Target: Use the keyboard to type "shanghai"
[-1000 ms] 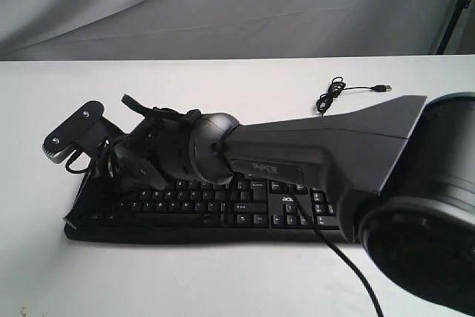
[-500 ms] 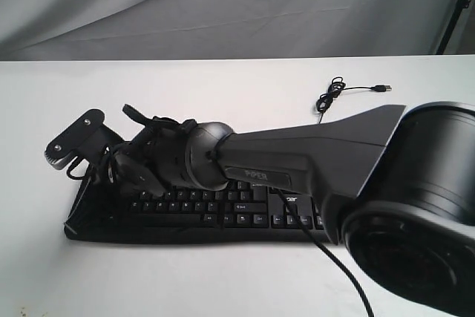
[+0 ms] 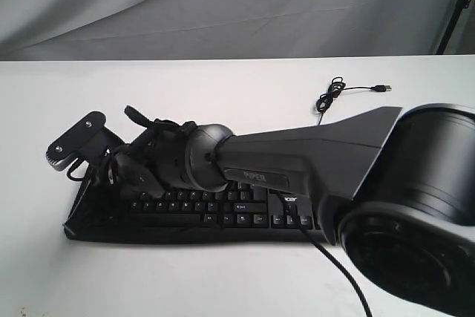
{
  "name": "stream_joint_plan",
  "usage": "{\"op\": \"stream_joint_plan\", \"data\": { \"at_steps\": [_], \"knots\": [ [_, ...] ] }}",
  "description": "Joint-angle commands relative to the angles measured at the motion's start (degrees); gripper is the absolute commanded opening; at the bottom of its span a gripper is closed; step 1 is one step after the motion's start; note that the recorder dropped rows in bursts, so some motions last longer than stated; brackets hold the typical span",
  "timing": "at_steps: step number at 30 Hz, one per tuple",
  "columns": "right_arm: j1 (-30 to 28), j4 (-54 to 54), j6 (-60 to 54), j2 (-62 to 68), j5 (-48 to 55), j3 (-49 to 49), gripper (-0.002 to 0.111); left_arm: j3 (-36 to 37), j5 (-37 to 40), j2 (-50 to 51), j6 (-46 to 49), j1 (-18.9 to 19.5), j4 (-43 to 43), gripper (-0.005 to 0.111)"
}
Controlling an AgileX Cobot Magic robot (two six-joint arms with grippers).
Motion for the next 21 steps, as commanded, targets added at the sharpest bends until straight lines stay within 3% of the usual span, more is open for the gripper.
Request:
{"op": "stream_joint_plan", "data": {
  "at_steps": [1, 9, 21],
  "knots": [
    [0.11, 0.88, -0.79, 1.13, 1.21, -0.14, 0.0, 0.25, -0.27, -0.2, -0.16, -0.23, 0.04, 0.0],
    [0.48, -2.01, 1.37, -6.62, 4.27, 2.49, 0.0, 0.25, -0.27, -0.2, -0.16, -0.23, 0.04, 0.0],
    [-6.13, -7.12, 10.9, -20.56, -5.85, 27.33, 0.0, 0.25, -0.27, -0.2, -0.16, -0.23, 0.04, 0.0]
  ]
}}
